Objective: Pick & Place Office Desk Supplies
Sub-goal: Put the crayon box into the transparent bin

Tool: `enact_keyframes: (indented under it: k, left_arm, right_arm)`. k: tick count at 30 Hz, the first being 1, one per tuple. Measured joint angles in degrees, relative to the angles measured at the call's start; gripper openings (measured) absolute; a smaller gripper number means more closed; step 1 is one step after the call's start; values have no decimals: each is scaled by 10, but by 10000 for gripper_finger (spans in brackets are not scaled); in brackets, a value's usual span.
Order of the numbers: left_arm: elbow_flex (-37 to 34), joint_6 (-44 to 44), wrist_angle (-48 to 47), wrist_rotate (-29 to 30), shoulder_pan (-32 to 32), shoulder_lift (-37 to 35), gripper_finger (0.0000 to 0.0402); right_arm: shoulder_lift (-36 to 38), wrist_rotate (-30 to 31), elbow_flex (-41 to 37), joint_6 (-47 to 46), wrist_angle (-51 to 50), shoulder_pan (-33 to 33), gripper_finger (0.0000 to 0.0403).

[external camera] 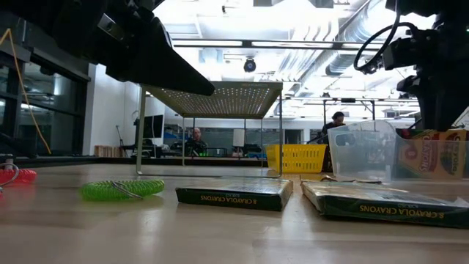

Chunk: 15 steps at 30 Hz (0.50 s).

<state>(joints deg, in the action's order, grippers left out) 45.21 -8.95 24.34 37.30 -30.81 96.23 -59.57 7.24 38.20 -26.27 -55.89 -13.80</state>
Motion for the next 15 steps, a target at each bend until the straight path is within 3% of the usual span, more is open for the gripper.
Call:
enact_keyframes:
  k: [15]
  left_arm:
    - [0, 0, 0, 0, 0, 0, 1]
  right_arm:
    - [0, 98, 0, -52, -15, 1, 129]
